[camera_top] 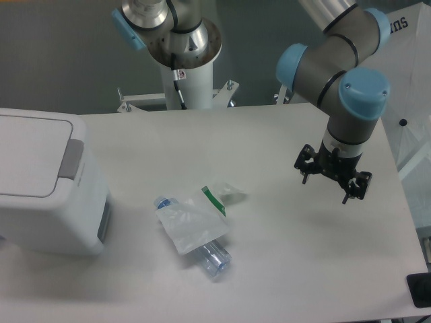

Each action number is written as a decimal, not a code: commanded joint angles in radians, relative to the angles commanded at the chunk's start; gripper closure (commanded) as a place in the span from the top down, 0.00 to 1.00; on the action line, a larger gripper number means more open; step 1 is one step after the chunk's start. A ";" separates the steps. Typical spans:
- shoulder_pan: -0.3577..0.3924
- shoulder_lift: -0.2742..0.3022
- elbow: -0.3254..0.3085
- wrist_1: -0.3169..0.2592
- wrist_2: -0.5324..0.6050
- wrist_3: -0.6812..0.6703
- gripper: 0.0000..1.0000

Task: Open the trash can

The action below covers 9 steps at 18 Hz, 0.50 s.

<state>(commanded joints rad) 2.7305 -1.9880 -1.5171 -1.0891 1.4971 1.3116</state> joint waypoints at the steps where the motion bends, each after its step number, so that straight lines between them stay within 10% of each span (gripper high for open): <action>1: 0.000 0.000 0.000 0.000 0.000 0.000 1.00; 9: -0.003 0.003 0.034 -0.078 -0.005 -0.034 1.00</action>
<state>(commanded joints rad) 2.7274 -1.9850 -1.4834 -1.1670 1.4926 1.2779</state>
